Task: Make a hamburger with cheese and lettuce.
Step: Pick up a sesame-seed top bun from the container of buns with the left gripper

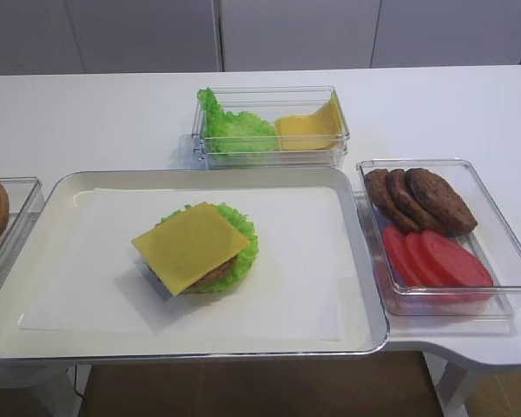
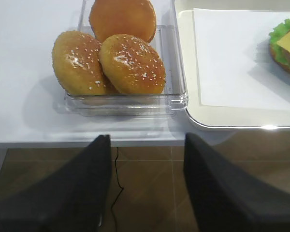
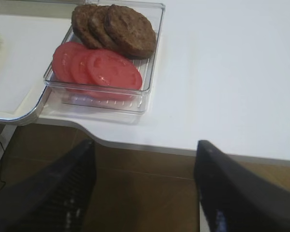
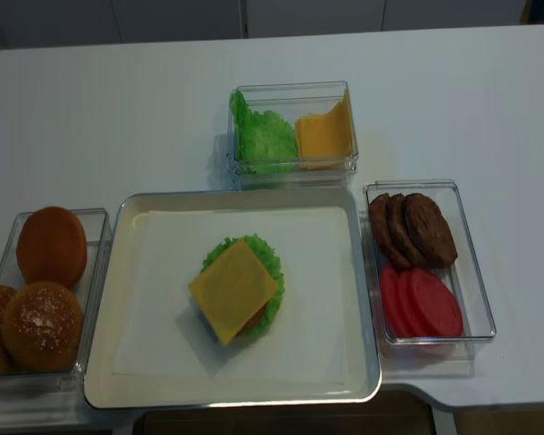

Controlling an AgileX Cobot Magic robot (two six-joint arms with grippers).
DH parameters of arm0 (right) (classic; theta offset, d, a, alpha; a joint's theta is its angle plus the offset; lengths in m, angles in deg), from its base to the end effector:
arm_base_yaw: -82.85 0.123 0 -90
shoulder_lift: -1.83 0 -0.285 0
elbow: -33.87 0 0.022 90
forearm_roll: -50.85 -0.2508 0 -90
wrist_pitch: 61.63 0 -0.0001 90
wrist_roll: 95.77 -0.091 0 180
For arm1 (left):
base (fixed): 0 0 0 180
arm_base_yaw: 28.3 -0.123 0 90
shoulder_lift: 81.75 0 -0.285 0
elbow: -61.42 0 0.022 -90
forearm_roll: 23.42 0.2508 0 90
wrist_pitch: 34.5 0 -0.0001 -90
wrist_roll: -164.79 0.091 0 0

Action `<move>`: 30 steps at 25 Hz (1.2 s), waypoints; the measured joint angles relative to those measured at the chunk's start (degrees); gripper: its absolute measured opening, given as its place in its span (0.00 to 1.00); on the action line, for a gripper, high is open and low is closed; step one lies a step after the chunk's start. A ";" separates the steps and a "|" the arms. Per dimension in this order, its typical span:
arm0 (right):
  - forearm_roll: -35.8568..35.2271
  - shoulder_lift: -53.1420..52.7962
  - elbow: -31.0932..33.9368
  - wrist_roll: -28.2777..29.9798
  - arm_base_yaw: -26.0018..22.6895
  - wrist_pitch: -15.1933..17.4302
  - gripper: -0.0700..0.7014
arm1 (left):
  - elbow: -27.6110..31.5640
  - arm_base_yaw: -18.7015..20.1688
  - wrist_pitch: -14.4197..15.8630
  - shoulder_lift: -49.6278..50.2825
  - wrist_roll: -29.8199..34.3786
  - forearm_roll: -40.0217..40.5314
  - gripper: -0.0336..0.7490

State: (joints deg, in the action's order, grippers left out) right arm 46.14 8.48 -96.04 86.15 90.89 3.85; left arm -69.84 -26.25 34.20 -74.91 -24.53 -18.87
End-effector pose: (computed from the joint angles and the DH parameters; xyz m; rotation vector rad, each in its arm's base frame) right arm -0.0095 0.0055 0.2636 -0.1929 2.1257 0.1627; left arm -0.0133 0.0072 0.2657 -0.1484 2.1611 -0.0172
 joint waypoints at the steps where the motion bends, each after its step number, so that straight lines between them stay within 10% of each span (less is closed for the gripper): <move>1: 0.00 0.00 0.00 0.00 0.00 0.00 0.71 | 0.00 0.00 0.00 0.00 0.00 0.00 0.51; 23: 0.00 0.00 0.00 0.00 0.00 -0.07 0.71 | 0.00 0.00 -0.09 0.00 0.00 0.85 0.51; 30: -0.02 0.00 0.00 0.00 0.00 -0.07 0.71 | 0.00 0.00 -0.09 0.00 -3.34 3.84 0.69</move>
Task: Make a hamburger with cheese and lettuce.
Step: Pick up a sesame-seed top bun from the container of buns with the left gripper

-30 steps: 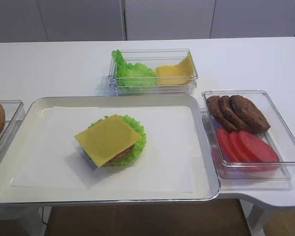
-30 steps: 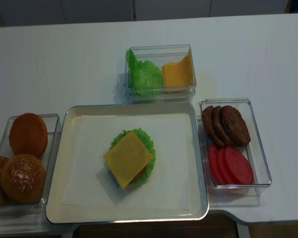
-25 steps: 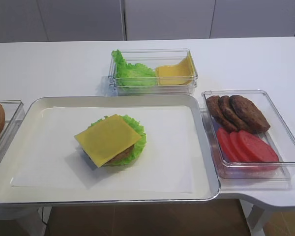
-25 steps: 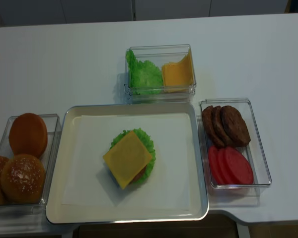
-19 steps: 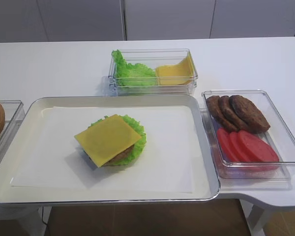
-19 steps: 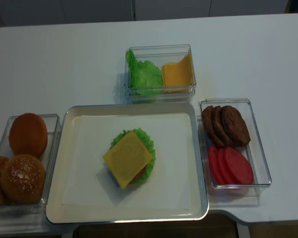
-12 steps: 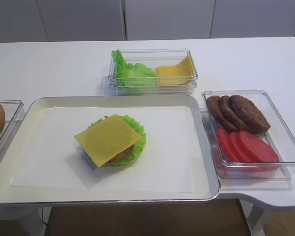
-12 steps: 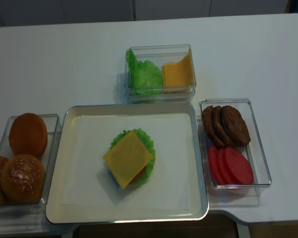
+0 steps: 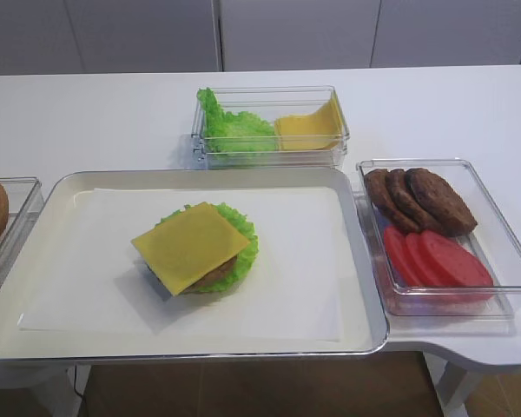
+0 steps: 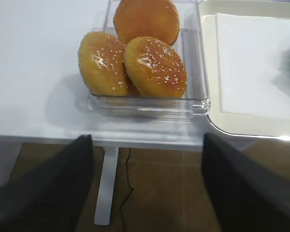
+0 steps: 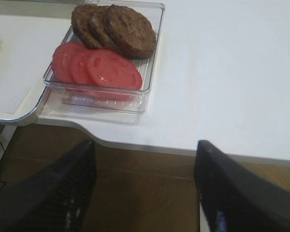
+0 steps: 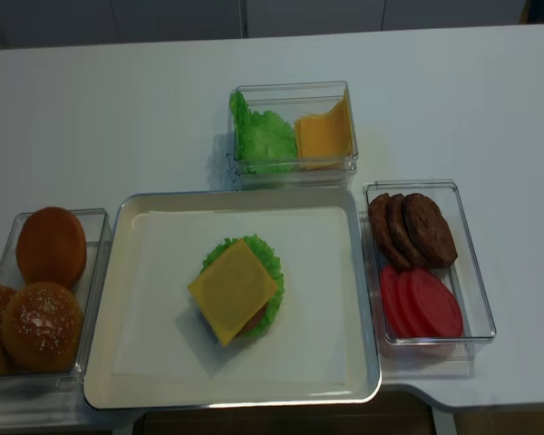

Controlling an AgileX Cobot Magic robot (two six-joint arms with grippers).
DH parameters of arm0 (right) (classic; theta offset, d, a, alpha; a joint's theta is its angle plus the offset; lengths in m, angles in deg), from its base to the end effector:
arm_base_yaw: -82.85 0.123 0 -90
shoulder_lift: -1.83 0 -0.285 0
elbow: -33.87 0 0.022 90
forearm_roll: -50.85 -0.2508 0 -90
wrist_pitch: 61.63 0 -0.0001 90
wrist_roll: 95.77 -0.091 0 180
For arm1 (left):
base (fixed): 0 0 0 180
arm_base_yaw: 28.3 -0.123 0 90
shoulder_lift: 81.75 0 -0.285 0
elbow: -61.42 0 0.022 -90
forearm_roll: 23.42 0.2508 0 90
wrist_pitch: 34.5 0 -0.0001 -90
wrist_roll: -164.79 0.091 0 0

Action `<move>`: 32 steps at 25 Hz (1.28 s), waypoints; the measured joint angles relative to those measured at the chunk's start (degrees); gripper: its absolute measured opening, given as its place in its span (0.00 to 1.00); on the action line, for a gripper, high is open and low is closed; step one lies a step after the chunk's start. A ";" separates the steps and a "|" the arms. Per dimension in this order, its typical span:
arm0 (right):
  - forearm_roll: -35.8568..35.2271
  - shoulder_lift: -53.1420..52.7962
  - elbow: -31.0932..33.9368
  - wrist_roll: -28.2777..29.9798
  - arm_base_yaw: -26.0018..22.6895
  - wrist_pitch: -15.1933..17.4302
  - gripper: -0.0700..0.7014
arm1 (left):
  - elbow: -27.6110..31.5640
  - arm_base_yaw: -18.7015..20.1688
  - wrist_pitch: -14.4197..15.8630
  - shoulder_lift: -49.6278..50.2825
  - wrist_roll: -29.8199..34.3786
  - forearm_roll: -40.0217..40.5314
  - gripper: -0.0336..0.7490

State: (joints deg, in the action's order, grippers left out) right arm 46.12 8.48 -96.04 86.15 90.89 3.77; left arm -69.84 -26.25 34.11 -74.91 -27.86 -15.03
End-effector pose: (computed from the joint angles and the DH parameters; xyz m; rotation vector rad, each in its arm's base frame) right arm -0.0095 0.0056 0.2637 -0.1927 2.1243 0.1632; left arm -0.0134 0.0129 0.2664 -0.2195 2.1466 0.0303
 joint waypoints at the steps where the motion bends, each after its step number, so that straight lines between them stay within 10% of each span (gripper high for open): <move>1: 0.00 0.00 0.00 0.00 0.00 0.00 0.71 | 0.00 0.00 0.00 0.00 -0.25 0.40 0.70; 12: 0.00 0.00 0.00 0.00 0.00 0.00 0.71 | -2.02 0.00 -0.96 0.85 -0.62 1.91 0.71; 32: 0.00 0.00 0.00 0.00 0.00 0.00 0.71 | -17.76 0.00 -4.36 44.37 -10.79 7.47 0.71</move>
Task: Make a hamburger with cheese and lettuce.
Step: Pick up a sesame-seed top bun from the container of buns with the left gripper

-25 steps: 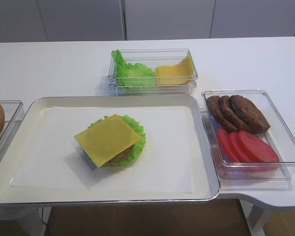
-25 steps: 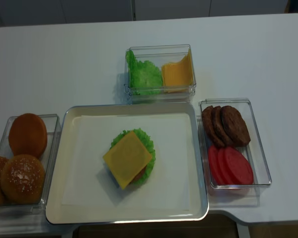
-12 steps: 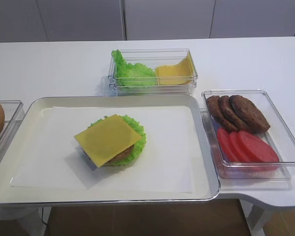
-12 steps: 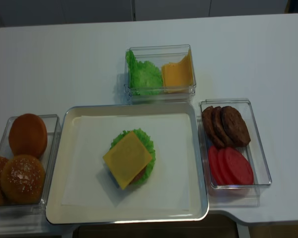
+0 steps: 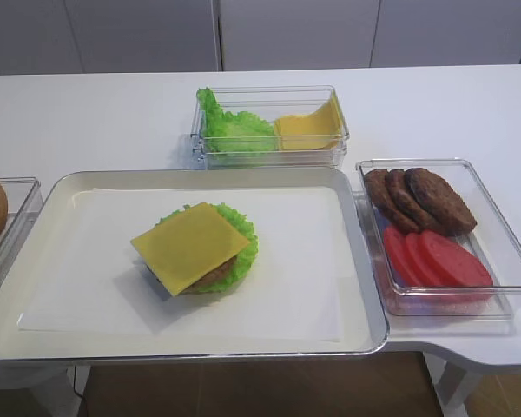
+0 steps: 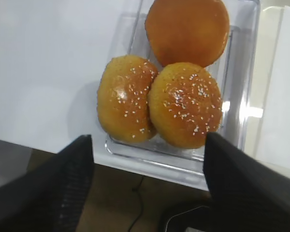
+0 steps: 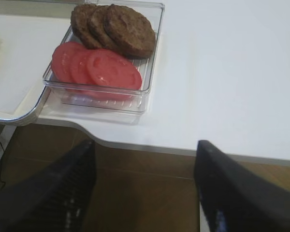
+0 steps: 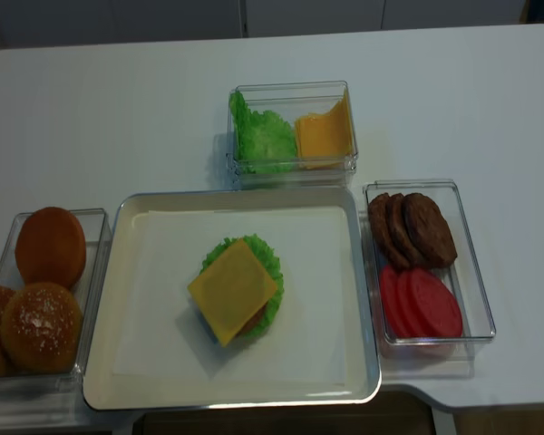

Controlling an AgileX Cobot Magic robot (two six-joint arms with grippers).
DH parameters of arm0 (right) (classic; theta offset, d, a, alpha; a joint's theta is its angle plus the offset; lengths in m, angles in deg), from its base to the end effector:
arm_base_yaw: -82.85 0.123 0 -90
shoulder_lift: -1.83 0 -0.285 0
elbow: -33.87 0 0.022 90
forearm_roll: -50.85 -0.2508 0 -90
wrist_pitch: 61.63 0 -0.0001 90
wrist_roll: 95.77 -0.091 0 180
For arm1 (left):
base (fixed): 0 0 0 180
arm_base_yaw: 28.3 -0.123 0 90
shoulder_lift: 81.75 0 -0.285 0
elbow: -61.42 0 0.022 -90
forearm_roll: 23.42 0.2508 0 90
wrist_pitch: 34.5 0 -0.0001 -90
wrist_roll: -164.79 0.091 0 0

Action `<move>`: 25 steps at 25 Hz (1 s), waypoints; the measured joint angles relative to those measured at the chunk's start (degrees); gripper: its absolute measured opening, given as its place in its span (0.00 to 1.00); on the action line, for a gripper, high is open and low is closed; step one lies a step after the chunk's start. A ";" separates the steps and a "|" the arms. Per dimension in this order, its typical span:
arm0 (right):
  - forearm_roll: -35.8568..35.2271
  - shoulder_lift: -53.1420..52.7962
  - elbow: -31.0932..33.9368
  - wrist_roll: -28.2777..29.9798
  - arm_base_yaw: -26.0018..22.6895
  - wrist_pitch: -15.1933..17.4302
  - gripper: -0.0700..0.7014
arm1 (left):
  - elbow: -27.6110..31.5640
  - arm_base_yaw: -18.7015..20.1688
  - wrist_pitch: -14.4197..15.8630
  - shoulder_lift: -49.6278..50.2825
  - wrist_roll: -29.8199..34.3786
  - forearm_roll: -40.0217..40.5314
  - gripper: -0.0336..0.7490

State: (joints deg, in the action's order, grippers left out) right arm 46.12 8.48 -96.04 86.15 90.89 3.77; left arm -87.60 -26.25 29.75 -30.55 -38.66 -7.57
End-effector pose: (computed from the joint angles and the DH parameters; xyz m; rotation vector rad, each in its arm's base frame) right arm -0.0095 0.0056 0.2637 -0.1927 2.1243 0.1632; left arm 0.1174 0.0182 0.3282 -0.4095 2.4728 0.1842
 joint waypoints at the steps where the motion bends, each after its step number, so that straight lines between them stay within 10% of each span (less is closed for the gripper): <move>1: 0.00 0.00 0.00 0.00 0.00 0.00 0.71 | -0.38 0.00 0.00 1.56 -0.12 0.41 0.71; 17: -0.10 0.00 0.00 0.00 0.00 0.00 0.71 | -3.08 -20.32 -7.32 19.00 7.19 -11.52 0.69; 25: -0.10 0.00 0.00 0.00 0.00 0.00 0.71 | -3.31 -23.00 -9.45 22.42 13.46 -14.81 0.69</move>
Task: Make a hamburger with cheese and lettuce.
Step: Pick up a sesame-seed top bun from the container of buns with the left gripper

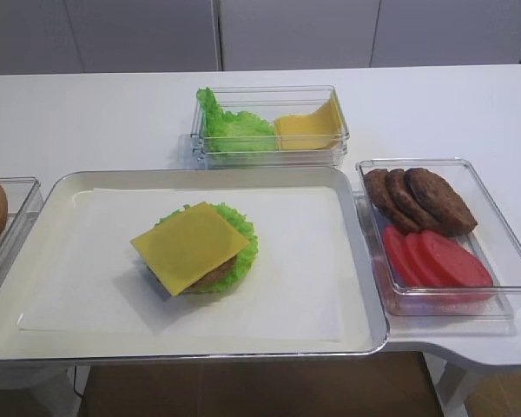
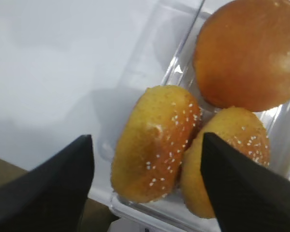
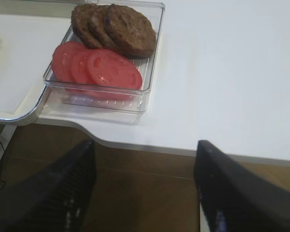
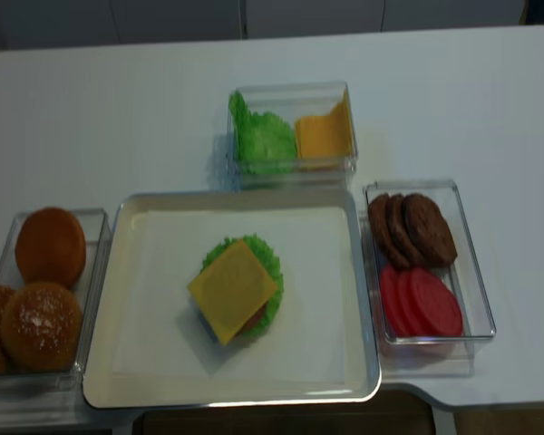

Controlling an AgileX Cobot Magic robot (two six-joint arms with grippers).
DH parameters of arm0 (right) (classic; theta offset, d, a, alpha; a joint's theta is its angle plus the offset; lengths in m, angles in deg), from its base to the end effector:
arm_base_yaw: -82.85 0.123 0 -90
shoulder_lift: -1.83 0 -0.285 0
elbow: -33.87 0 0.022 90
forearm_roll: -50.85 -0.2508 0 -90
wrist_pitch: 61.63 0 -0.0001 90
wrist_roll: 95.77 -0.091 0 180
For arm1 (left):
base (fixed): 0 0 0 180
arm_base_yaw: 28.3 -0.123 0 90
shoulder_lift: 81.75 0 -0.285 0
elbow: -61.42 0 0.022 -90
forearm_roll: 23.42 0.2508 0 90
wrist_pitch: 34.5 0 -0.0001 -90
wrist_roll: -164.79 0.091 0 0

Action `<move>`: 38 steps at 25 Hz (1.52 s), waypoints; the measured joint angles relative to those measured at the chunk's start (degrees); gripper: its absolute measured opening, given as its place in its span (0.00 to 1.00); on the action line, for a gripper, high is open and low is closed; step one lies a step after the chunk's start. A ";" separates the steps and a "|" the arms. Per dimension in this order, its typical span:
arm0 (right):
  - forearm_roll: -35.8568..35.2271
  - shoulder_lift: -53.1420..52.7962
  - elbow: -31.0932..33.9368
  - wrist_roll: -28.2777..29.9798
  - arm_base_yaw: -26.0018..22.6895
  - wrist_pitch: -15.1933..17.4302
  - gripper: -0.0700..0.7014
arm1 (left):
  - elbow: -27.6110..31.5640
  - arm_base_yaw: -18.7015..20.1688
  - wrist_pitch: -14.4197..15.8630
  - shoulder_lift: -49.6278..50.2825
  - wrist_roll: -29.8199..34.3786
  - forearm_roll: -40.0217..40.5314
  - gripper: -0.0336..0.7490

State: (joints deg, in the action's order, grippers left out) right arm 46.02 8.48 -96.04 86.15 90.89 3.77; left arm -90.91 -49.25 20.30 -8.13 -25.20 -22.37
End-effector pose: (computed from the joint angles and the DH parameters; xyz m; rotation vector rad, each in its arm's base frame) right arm -0.0095 0.0057 0.2637 -0.1929 2.1243 0.1653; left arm 0.1925 0.0752 0.2857 -0.7176 2.6306 0.0785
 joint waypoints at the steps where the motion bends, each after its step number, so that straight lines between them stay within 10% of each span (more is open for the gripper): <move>1: 0.00 0.00 0.00 0.00 0.00 0.00 0.71 | -0.10 0.00 -0.11 0.48 1.00 -1.04 0.69; 21: 0.00 0.00 0.00 0.00 0.00 0.00 0.71 | -1.26 -0.14 1.06 3.80 10.38 1.91 0.62; 38: 0.00 0.00 0.00 0.00 0.00 0.00 0.71 | -2.91 -11.16 5.52 6.36 33.42 -12.27 0.62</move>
State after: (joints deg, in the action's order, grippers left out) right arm 46.02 8.48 -96.04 86.15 90.89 3.77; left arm -93.83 -60.41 25.82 -1.77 8.22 -34.64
